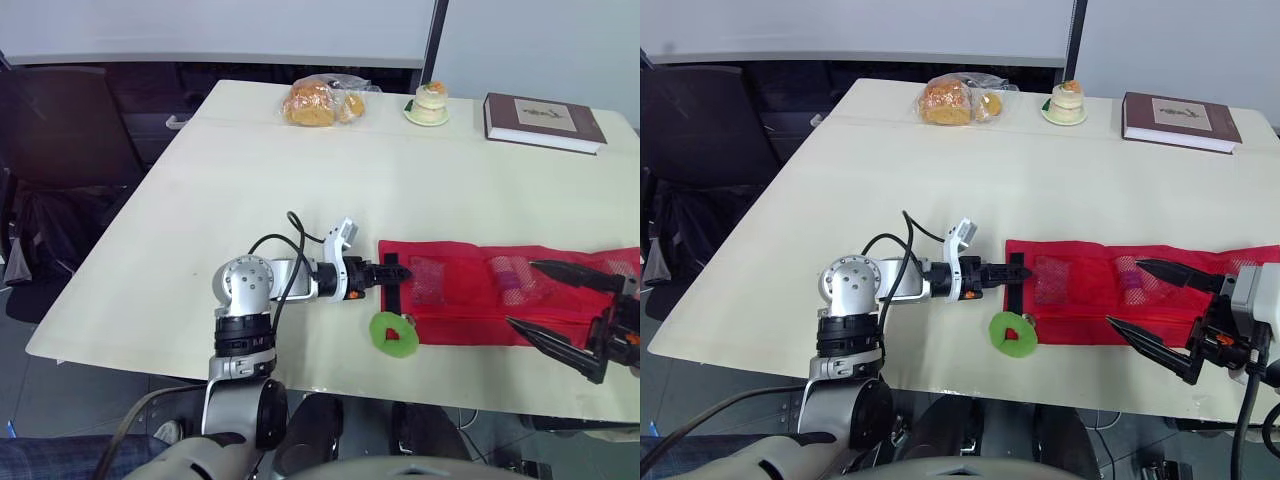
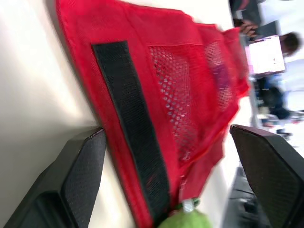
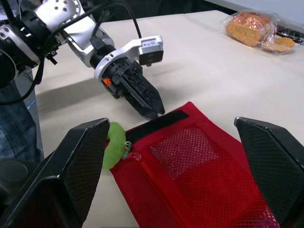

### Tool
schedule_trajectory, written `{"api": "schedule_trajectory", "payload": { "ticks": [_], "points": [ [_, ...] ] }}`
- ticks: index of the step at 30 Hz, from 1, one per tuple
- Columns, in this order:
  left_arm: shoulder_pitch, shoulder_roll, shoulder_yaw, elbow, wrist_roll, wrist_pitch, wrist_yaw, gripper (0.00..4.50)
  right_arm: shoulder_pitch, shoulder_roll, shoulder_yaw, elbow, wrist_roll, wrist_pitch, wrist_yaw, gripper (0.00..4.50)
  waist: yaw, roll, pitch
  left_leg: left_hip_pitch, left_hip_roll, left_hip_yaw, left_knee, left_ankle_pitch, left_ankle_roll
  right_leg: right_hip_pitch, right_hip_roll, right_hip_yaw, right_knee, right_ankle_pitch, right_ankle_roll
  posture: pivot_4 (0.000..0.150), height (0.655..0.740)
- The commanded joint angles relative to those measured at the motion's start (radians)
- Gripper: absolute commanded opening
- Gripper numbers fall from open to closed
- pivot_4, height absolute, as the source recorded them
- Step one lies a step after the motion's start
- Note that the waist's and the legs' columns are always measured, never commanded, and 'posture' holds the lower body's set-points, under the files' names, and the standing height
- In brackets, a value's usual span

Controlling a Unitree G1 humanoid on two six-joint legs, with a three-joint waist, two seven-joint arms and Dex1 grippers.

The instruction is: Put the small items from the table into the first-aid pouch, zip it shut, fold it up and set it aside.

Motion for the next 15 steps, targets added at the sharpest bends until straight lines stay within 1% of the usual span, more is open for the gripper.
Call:
{"api": "schedule_trajectory", "payload": {
  "ticks": [1,2,3,5,6,8,9,10,15],
  "points": [
    [-0.027,-0.035,0.016,0.120,-0.019,0.030,0.007,3.79,0.011,0.007,-0.043,-0.030,0.012,-0.016,-0.010,4.50,-0.002,0.000,0.000,0.000,-0.001,0.001,0.000,-0.001,0.002,0.000,-0.001,0.000,-0.002,0.001,-0.001,0.150,0.7289],
    [-0.037,-0.037,0.024,0.128,-0.012,0.030,0.001,3.56,0.016,0.009,-0.045,-0.035,0.013,-0.016,-0.013,4.50,-0.003,0.000,0.000,-0.001,-0.001,0.001,0.000,-0.001,0.002,0.000,-0.001,0.001,-0.002,0.001,-0.001,0.150,0.7289],
    [-0.044,-0.035,0.024,0.132,-0.008,0.030,-0.007,3.04,0.021,0.011,-0.048,-0.040,0.013,-0.017,-0.016,4.50,-0.005,-0.001,0.001,-0.001,-0.001,0.002,0.000,-0.001,0.002,0.000,-0.002,0.001,-0.003,0.001,-0.001,0.150,0.7289],
    [-0.050,-0.031,0.020,0.134,-0.011,0.030,-0.020,2.36,0.028,0.014,-0.053,-0.048,0.016,-0.017,-0.022,4.50,-0.006,-0.001,0.001,-0.001,-0.001,0.002,0.000,-0.001,0.002,0.000,-0.002,0.001,-0.003,0.001,-0.001,0.150,0.7289],
    [-0.053,-0.030,0.022,0.134,-0.015,0.030,-0.028,1.79,0.031,0.016,-0.055,-0.051,0.018,-0.017,-0.025,4.50,-0.006,-0.001,0.001,-0.002,0.000,0.001,0.000,-0.001,0.002,0.000,-0.003,0.001,-0.004,0.001,-0.001,0.150,0.7289],
    [-0.056,-0.024,0.023,0.125,-0.026,0.030,-0.046,0.93,0.037,0.019,-0.056,-0.056,0.018,-0.019,-0.030,4.50,-0.006,-0.001,0.001,-0.002,0.000,0.001,0.000,-0.001,0.002,-0.001,-0.005,0.001,-0.004,0.001,-0.001,0.150,0.7289],
    [-0.056,-0.017,0.021,0.116,-0.030,0.030,-0.057,0.40,0.038,0.020,-0.055,-0.058,0.019,-0.020,-0.032,4.50,-0.006,-0.001,0.001,-0.002,0.000,0.001,0.000,-0.001,0.002,-0.001,-0.005,0.001,-0.004,0.001,-0.001,0.150,0.7289],
    [-0.056,-0.012,0.018,0.110,-0.032,0.030,-0.066,0.04,0.039,0.021,-0.054,-0.060,0.019,-0.021,-0.034,4.50,-0.006,-0.001,0.001,-0.002,0.000,0.001,0.000,-0.001,0.002,0.000,-0.005,0.001,-0.004,0.001,-0.001,0.150,0.7289],
    [-0.057,0.039,-0.001,0.104,0.000,0.008,-0.119,0.04,0.020,0.022,-0.026,-0.066,0.021,-0.019,-0.054,4.50,-0.009,-0.001,0.002,-0.001,0.000,0.001,0.000,-0.001,0.002,-0.001,-0.006,0.001,-0.004,0.001,-0.001,0.150,0.7289]
  ]
}}
